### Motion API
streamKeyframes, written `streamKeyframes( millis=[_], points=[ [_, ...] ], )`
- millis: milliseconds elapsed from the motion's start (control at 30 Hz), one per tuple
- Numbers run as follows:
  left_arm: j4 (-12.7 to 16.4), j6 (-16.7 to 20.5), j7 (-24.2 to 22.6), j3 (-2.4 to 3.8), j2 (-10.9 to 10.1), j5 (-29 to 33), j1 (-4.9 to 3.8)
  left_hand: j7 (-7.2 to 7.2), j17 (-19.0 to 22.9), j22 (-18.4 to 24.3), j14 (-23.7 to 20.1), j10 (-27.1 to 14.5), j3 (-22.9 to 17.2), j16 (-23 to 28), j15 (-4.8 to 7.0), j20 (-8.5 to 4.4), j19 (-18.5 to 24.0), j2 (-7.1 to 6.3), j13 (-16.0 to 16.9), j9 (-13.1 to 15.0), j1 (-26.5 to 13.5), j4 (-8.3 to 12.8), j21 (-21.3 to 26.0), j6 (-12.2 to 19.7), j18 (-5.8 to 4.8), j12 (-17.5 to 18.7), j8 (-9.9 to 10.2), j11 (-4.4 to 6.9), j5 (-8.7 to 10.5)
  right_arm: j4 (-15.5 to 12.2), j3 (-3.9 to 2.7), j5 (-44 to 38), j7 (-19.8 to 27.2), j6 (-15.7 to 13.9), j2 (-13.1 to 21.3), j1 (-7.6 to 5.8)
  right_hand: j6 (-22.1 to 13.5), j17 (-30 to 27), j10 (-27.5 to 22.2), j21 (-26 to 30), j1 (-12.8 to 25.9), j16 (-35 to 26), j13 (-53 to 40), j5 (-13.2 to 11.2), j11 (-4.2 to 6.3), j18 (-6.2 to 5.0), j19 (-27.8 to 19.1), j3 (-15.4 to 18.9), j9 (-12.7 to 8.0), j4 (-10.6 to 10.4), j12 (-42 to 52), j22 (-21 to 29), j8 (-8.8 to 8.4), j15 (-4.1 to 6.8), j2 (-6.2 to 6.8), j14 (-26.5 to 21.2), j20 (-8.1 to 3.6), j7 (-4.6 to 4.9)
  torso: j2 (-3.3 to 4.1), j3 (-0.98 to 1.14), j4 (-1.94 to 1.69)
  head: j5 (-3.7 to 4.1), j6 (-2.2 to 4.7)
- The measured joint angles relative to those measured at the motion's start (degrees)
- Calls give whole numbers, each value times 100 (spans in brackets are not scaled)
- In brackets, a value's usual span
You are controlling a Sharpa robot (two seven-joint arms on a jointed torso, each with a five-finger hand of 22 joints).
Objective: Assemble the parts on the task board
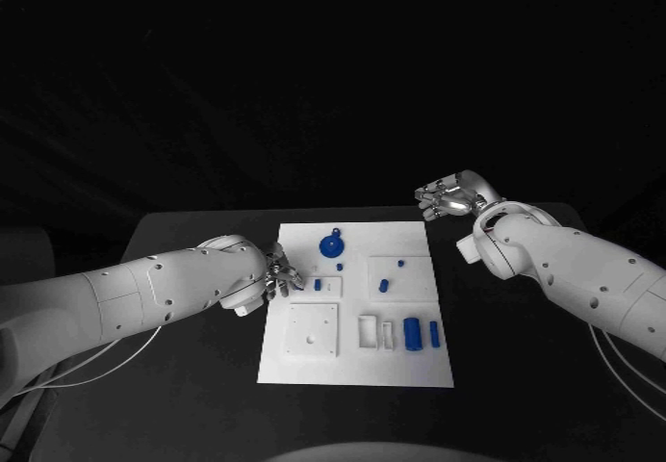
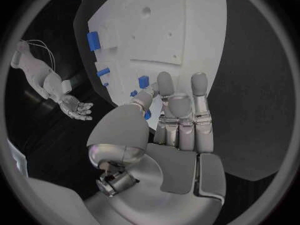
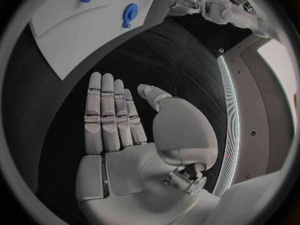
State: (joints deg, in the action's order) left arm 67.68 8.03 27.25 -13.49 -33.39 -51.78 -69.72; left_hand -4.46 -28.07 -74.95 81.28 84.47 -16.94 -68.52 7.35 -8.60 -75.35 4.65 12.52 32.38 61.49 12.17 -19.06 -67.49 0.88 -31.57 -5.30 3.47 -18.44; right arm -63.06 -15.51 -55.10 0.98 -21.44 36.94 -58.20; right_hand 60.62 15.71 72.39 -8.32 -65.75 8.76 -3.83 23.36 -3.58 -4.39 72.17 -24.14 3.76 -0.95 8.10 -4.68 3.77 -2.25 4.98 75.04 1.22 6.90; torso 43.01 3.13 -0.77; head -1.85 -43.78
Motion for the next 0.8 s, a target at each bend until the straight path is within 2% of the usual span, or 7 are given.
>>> streamKeyframes(
  millis=[467,800],
  points=[
    [-33,-81,64,3,75,-259,-8,-3,-12,1,4,1,7,-26,-5,0,0,2,46,8,3,-6,-22,-21,0,-26,0,-1,9,4,0,0,1,7,-16,5,0,0,0,0,0,0,0,23,0,0,0,0,0,0,0,0,0,0,0,0,0,0,-1,3,2,-14,-21],
    [-47,-120,73,17,121,-533,11,-7,-19,2,-10,62,9,-71,7,0,0,4,72,14,5,-6,-44,-101,0,-66,-4,-61,11,2,0,-1,2,9,-17,5,0,0,0,0,0,0,0,23,0,0,0,0,0,0,0,0,0,0,0,0,0,0,-1,5,2,-10,-29]
  ],
)
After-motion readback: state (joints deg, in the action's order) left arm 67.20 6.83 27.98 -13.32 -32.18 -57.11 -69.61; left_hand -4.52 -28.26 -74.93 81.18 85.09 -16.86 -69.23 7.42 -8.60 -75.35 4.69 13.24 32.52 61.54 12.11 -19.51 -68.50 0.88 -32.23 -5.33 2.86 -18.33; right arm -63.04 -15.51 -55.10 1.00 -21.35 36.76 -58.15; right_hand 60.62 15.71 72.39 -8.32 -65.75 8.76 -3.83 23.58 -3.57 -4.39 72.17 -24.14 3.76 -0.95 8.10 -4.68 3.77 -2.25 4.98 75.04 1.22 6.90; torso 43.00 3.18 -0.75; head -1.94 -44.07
